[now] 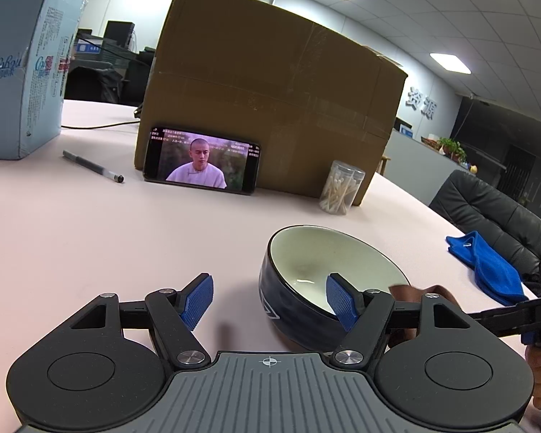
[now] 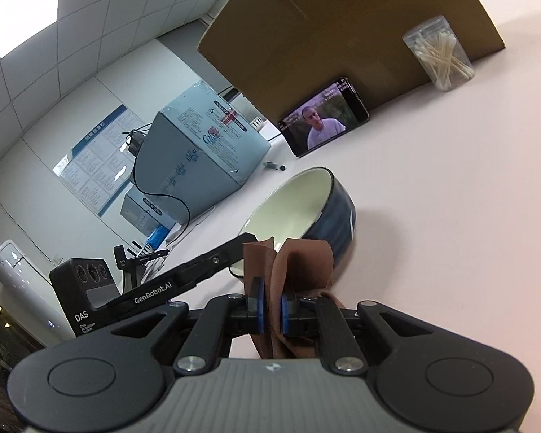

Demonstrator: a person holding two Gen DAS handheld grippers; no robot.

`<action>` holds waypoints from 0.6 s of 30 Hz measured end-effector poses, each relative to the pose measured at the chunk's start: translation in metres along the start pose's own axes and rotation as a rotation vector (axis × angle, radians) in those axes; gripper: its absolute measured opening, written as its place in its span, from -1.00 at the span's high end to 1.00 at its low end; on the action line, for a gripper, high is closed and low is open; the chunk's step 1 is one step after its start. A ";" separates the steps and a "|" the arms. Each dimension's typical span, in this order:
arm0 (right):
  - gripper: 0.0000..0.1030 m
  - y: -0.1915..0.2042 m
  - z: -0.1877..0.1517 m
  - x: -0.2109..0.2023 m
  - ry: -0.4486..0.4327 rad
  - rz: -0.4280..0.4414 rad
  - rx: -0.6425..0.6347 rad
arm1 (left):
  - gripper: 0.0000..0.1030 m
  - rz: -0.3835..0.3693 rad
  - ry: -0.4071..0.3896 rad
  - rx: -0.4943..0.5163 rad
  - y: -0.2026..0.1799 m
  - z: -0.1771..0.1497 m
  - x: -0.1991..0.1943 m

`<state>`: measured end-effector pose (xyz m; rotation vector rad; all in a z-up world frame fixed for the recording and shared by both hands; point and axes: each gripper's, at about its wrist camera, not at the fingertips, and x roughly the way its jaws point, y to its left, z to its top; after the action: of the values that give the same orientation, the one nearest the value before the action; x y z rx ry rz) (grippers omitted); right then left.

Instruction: Clean bowl

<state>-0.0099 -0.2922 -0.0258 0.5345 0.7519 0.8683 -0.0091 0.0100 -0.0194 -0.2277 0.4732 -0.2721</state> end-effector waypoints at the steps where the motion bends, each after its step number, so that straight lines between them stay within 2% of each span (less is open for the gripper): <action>1: 0.81 -0.001 0.001 -0.001 -0.005 -0.011 0.001 | -0.37 0.000 0.000 0.000 0.000 0.000 0.000; 7: 0.81 -0.010 0.004 -0.007 -0.032 -0.077 0.011 | -0.37 -0.002 0.001 -0.001 0.000 0.000 0.000; 12: 0.81 -0.006 0.002 0.001 0.009 -0.073 -0.028 | -0.37 -0.001 0.001 -0.001 -0.001 -0.001 0.000; 18: 0.80 0.001 -0.003 0.012 0.058 -0.018 -0.041 | -0.37 -0.001 0.000 0.000 -0.002 -0.001 0.000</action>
<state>-0.0073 -0.2817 -0.0315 0.4676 0.7886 0.8836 -0.0098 0.0082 -0.0198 -0.2277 0.4727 -0.2735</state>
